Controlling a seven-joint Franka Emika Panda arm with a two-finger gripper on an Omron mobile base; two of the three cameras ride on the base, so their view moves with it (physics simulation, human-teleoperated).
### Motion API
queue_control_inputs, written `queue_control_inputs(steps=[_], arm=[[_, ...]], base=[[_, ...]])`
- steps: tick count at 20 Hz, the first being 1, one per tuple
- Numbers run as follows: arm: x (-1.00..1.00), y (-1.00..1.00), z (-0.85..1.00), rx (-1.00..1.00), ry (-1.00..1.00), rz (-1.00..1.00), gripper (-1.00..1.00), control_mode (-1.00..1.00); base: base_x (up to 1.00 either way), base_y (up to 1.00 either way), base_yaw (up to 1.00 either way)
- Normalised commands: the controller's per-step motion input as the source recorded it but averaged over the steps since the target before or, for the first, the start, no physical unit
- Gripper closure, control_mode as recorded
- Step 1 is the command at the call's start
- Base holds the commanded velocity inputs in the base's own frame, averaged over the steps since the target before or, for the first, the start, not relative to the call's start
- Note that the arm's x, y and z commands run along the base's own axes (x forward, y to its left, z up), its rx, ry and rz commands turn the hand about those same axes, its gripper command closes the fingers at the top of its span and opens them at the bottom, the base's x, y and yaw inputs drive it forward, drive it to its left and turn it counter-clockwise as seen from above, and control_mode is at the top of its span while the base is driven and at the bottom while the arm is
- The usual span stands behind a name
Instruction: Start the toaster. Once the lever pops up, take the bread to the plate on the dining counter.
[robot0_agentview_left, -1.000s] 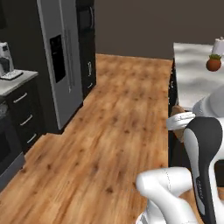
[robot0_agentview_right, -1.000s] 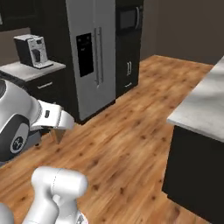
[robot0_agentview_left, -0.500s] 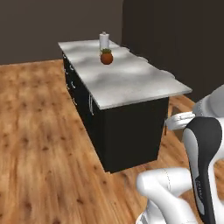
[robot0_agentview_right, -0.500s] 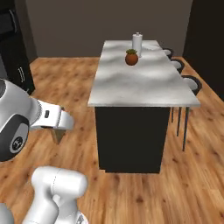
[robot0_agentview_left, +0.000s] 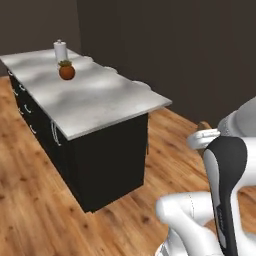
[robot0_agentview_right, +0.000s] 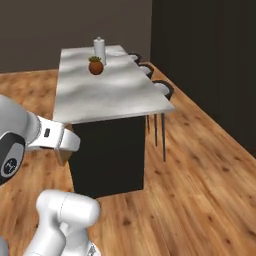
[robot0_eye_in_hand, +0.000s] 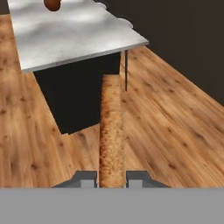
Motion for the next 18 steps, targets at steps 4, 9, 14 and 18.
queue_control_inputs(steps=[4,9,14,18], arm=[[0.00,0.00,0.00,0.00,0.00,0.00,1.00,1.00],[0.00,0.00,0.00,0.00,0.00,0.00,1.00,1.00],[0.00,0.00,0.00,0.00,0.00,0.00,1.00,1.00],[0.00,0.00,0.00,0.00,0.00,0.00,1.00,1.00]], base=[[0.77,-0.93,0.02],[0.95,-1.00,0.05],[0.99,-1.00,0.08],[1.00,-1.00,0.12]])
